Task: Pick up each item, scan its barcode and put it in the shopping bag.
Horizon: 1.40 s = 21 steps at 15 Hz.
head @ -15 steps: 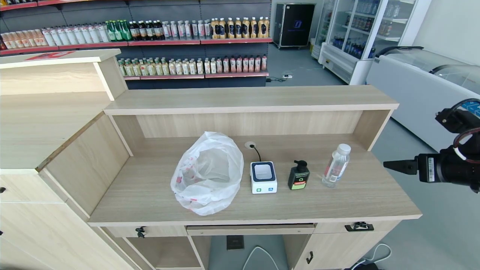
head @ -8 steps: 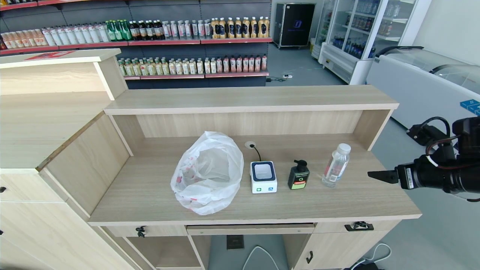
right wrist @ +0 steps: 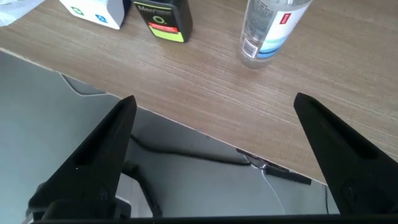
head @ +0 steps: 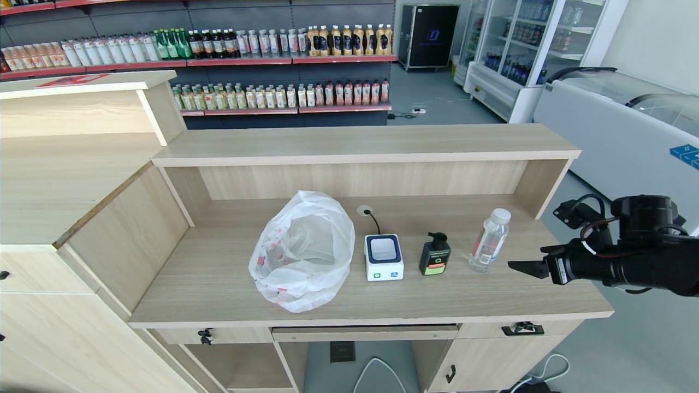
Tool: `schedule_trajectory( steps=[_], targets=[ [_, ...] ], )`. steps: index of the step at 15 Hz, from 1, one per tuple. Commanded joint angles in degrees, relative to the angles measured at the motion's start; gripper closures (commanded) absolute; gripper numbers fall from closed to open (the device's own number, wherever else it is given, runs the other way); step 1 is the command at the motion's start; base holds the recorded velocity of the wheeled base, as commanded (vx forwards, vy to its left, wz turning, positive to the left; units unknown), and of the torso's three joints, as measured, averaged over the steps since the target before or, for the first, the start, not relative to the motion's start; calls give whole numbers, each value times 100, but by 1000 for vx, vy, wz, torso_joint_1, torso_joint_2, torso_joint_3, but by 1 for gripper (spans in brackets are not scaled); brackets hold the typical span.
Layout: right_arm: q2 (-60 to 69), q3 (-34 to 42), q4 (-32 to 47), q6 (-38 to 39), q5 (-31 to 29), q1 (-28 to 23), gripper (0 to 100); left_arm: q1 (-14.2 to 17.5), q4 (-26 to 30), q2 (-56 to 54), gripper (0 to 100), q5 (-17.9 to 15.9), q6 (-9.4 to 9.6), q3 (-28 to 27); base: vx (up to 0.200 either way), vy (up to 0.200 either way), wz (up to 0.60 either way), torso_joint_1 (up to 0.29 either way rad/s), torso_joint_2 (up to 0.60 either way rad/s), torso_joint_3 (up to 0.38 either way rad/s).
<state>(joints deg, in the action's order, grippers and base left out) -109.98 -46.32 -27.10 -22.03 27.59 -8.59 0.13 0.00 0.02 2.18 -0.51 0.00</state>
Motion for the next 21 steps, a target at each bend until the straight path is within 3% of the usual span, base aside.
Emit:
schedule_trajectory(
  steps=[1, 11, 18, 21],
  targets=[
    [-410, -70, -59, -3, 19, -2, 0, -5, 0, -2, 0, 2, -2, 0, 0, 0, 0, 0, 0, 0],
    [-1482, -667, -876, 23, 379, 446, 0, 4, 0, -2, 0, 2, -2, 0, 0, 0, 0, 0, 0, 0],
    [-1807, -720, -1298, 50, 1003, 499, 0, 4, 0, -2, 0, 2, -2, 0, 0, 0, 0, 0, 0, 0],
    [-2036, -861, -1544, 41, 1003, 508, 0, 4, 0, -2, 0, 2, -2, 0, 0, 0, 0, 0, 0, 0]
  ],
)
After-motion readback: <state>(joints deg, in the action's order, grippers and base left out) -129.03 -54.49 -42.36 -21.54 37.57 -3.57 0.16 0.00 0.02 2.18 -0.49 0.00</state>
